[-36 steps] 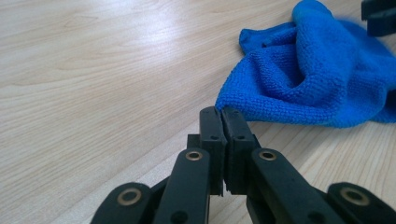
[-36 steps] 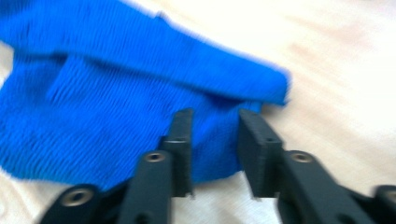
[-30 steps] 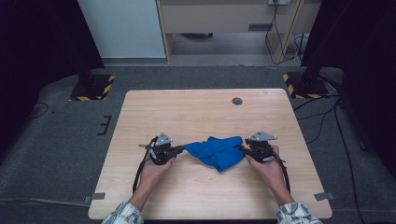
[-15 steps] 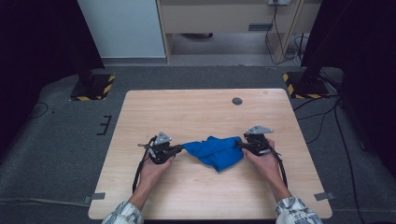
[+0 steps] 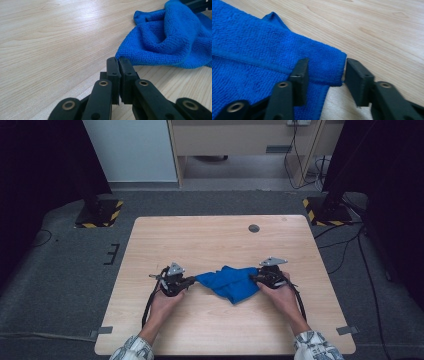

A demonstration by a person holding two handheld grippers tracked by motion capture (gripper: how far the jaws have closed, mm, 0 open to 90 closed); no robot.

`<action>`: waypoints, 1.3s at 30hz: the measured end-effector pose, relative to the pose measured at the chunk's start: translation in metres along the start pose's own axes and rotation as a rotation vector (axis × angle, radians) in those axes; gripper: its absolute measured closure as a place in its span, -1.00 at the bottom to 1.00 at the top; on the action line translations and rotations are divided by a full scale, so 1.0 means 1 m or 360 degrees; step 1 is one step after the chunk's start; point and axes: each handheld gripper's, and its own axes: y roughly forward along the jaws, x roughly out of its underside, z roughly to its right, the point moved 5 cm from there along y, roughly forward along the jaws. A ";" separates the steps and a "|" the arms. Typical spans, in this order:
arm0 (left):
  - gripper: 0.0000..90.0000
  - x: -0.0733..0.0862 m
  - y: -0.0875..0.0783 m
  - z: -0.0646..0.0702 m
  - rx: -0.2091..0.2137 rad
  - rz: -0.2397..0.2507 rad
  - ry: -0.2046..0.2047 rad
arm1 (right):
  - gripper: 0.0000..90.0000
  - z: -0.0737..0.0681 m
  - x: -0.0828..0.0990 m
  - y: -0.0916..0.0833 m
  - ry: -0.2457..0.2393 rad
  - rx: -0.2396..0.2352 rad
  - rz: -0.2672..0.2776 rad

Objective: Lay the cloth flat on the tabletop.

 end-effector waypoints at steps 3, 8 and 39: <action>0.95 0.001 0.001 0.000 0.0000 -0.0010 0.0008 | 0.49 -0.002 0.000 -0.001 -0.0022 -0.0022 -0.0006; 0.95 0.001 0.000 0.001 -0.0001 -0.0011 0.0013 | 0.76 -0.007 -0.001 -0.002 -0.0045 -0.0039 0.0000; 0.79 0.007 0.003 0.002 0.0000 -0.0051 0.0048 | 0.91 -0.008 -0.010 -0.025 -0.0033 -0.0051 0.0095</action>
